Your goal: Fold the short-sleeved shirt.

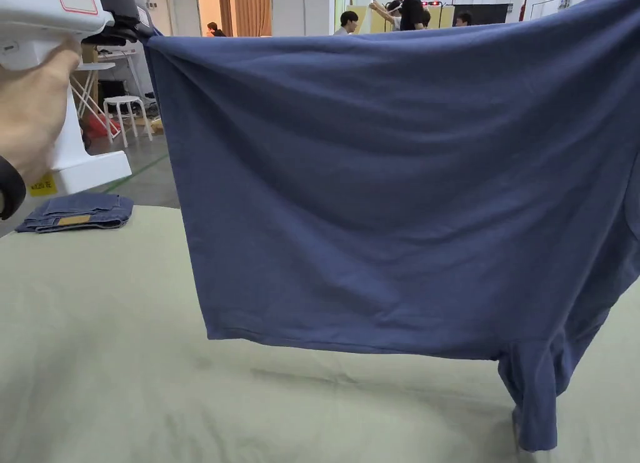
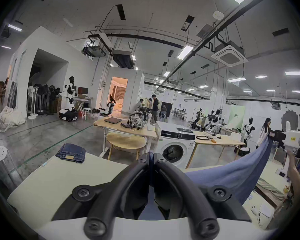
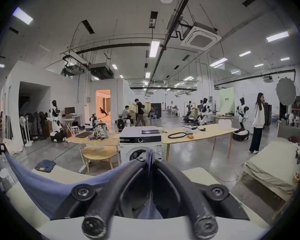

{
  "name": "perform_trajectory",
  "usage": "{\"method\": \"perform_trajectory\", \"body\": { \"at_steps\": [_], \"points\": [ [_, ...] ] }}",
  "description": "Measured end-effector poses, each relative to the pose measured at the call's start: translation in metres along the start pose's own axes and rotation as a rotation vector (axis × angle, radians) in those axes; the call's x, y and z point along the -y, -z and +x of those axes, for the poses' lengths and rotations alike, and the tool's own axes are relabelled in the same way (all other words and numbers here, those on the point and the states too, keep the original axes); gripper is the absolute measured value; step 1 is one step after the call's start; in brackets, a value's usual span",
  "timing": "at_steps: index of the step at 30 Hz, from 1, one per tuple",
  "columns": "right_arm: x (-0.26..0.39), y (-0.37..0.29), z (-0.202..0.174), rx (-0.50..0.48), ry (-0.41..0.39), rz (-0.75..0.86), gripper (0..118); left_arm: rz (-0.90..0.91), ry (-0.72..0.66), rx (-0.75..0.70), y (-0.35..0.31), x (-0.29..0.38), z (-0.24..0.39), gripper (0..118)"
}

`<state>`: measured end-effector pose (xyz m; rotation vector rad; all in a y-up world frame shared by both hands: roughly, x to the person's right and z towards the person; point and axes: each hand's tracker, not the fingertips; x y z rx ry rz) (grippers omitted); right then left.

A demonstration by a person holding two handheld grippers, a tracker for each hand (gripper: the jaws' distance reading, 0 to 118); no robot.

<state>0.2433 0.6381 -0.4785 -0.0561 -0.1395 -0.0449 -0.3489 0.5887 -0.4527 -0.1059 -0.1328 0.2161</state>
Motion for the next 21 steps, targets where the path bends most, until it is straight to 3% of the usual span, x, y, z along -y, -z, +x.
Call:
{"method": "perform_trajectory", "body": {
  "at_steps": [8,21],
  "points": [
    [-0.014,0.032,-0.005,0.004,-0.004,0.017,2,0.000,0.015,0.006,0.021,0.007,0.004,0],
    [0.091,0.012,0.004,-0.026,-0.014,-0.099,2,-0.131,-0.040,0.020,0.023,0.111,-0.012,0]
  ]
}}
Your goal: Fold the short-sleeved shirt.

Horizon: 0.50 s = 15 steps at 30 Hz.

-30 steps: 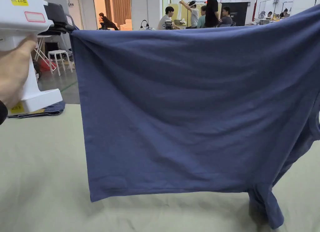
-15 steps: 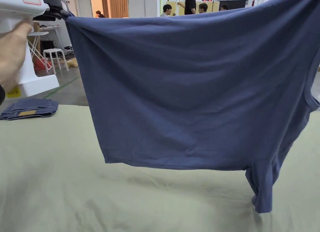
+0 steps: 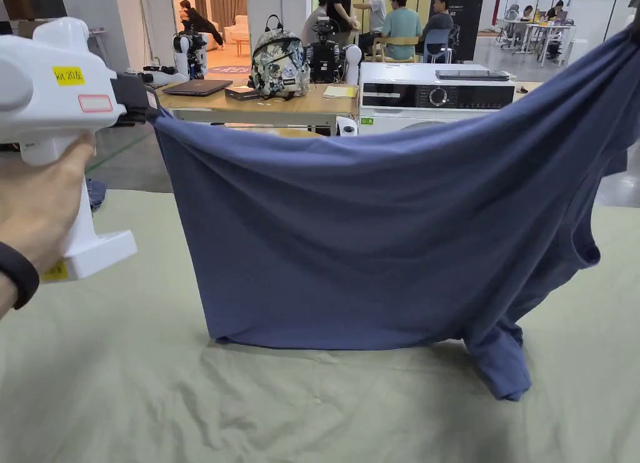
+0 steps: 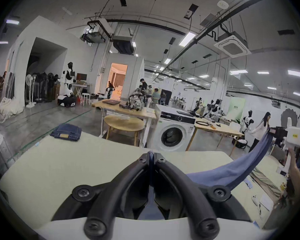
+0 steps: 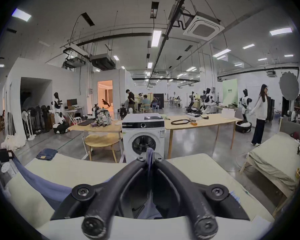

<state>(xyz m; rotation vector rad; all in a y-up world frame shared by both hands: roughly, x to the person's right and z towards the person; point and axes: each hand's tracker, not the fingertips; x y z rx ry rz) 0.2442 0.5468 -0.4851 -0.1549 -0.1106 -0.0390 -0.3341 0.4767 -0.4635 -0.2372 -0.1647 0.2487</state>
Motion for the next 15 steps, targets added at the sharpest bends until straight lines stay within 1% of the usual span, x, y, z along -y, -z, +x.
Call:
{"method": "perform_trajectory", "body": {
  "at_steps": [3,7,9,10,12,13,14,15],
  "points": [
    [0.018,-0.027,0.008,-0.022,-0.015,-0.009,2,-0.003,0.001,0.021,-0.025,0.021,0.000,0],
    [0.052,-0.072,0.031,-0.068,0.007,-0.009,2,-0.017,0.010,0.053,-0.074,0.057,-0.001,0],
    [0.084,-0.104,0.039,-0.071,-0.032,-0.004,2,-0.022,0.033,0.045,-0.100,0.081,-0.003,0],
    [0.102,-0.120,0.042,-0.061,-0.046,-0.005,2,-0.059,0.065,0.069,-0.114,0.095,-0.004,0],
    [0.143,-0.163,0.049,-0.087,-0.014,-0.022,2,-0.036,0.067,0.058,-0.146,0.127,-0.006,0],
    [0.163,-0.181,0.055,-0.081,0.015,-0.031,2,-0.072,0.038,0.068,-0.157,0.145,-0.020,0],
    [0.182,-0.196,0.061,-0.072,0.044,-0.043,2,-0.044,0.003,0.075,-0.173,0.162,-0.024,0],
    [0.200,-0.211,0.067,-0.082,0.074,-0.064,2,-0.057,-0.024,0.073,-0.187,0.176,-0.028,0]
  ]
}}
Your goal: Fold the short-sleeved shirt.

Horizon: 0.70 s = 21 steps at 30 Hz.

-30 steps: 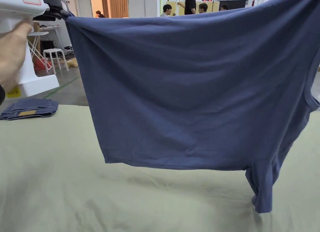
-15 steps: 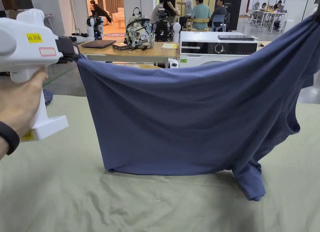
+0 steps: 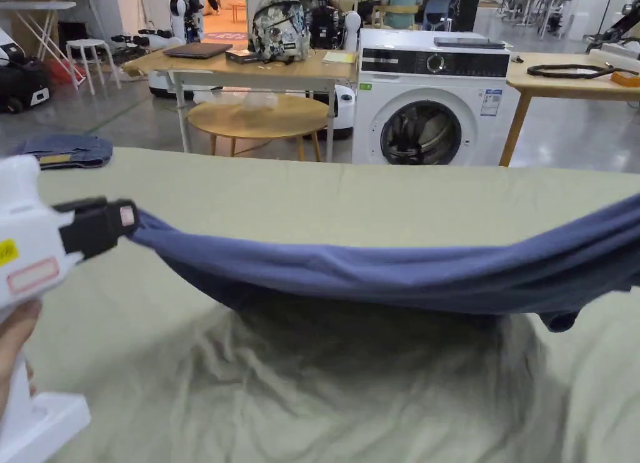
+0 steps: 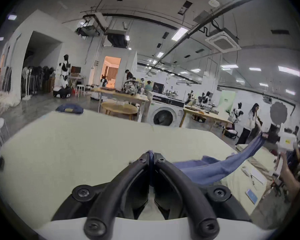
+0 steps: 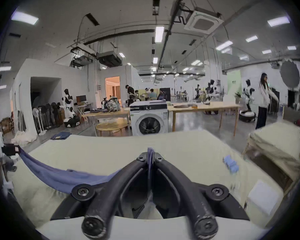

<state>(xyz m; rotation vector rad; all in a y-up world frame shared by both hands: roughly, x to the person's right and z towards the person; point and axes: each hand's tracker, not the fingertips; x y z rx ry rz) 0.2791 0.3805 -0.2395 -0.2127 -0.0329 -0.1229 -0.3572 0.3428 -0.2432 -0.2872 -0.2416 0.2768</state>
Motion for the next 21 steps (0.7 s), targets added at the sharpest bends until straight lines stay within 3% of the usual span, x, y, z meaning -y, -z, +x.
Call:
{"method": "perform_trajectory", "body": {
  "at_steps": [4,7,11,13,17,21],
  "points": [
    [0.082,-0.063,0.013,0.110,0.039,-0.065,2,-0.036,-0.023,-0.079,-0.061,0.069,0.001,0],
    [0.130,-0.101,0.018,0.139,0.112,-0.143,2,-0.056,-0.095,-0.130,-0.096,0.112,0.008,0],
    [0.171,-0.137,0.017,0.210,0.123,-0.205,2,-0.070,-0.150,-0.151,-0.132,0.154,0.015,0],
    [0.192,-0.148,0.021,0.201,0.173,-0.228,2,-0.119,-0.133,-0.218,-0.138,0.170,0.018,0],
    [0.228,-0.149,0.025,0.245,0.115,-0.326,2,-0.217,-0.147,-0.206,-0.138,0.201,0.001,0],
    [0.253,-0.152,0.032,0.229,0.162,-0.401,2,-0.297,-0.158,-0.226,-0.133,0.228,-0.025,0]
  ]
}}
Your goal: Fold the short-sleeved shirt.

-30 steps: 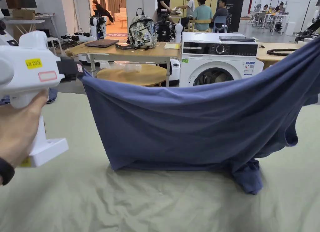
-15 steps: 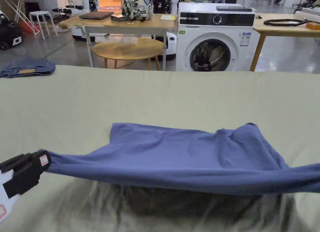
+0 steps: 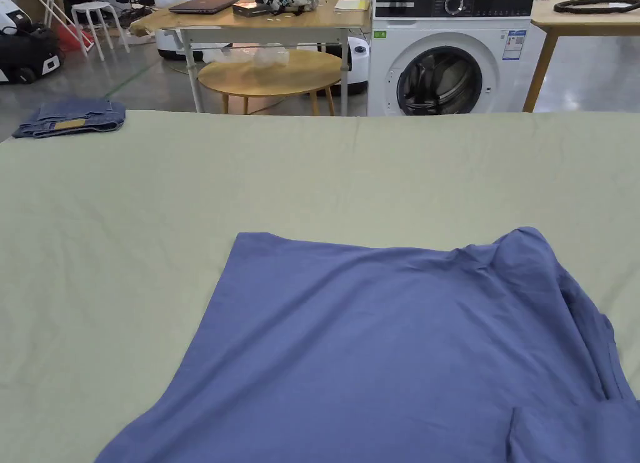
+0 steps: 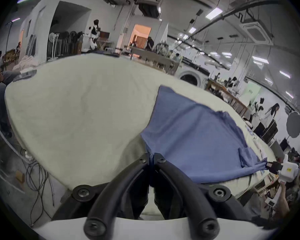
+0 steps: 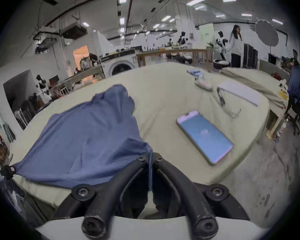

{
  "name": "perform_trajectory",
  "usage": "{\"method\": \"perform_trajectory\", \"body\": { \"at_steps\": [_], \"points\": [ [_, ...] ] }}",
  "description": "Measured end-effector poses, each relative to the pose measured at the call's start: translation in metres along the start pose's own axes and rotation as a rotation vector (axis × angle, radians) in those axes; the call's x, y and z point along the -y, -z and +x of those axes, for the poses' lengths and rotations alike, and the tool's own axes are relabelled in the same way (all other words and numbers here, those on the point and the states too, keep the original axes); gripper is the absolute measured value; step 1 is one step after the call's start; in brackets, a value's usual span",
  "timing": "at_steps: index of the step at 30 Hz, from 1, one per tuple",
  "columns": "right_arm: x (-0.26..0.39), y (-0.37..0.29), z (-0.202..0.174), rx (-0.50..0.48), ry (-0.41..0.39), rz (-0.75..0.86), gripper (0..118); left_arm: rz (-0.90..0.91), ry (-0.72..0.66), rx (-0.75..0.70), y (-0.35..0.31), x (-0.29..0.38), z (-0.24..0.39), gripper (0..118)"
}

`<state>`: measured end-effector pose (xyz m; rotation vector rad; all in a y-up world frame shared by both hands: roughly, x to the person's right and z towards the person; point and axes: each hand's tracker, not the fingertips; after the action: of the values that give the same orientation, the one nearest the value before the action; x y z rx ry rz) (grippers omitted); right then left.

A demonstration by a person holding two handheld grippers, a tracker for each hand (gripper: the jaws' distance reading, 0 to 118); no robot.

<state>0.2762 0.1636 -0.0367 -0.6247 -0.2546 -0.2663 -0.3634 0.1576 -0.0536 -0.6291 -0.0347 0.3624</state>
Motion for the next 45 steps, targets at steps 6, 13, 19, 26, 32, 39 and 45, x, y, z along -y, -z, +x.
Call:
{"method": "perform_trajectory", "body": {
  "at_steps": [6,13,19,26,32,39,45],
  "points": [
    [0.021,-0.002,0.005,0.055,-0.057,-0.036,41,-0.047,0.041,-0.023,0.007,0.005,0.004,2],
    [0.017,-0.023,0.007,0.047,-0.093,0.027,58,-0.016,0.205,-0.112,-0.010,-0.006,0.031,46],
    [-0.026,-0.031,-0.031,-0.029,-0.158,0.104,58,0.177,0.205,-0.001,-0.040,-0.053,0.069,46],
    [-0.056,-0.019,-0.079,-0.144,-0.190,0.171,41,0.303,0.224,0.179,-0.050,-0.084,0.096,46],
    [-0.065,-0.012,-0.106,-0.192,-0.251,0.167,1,0.294,0.287,0.178,-0.050,-0.092,0.121,8],
    [-0.066,-0.016,-0.113,-0.217,-0.270,0.170,0,0.268,0.272,0.176,-0.050,-0.091,0.127,0],
    [-0.062,-0.018,-0.111,-0.237,-0.265,0.157,0,0.263,0.261,0.144,-0.051,-0.089,0.117,0]
  ]
}}
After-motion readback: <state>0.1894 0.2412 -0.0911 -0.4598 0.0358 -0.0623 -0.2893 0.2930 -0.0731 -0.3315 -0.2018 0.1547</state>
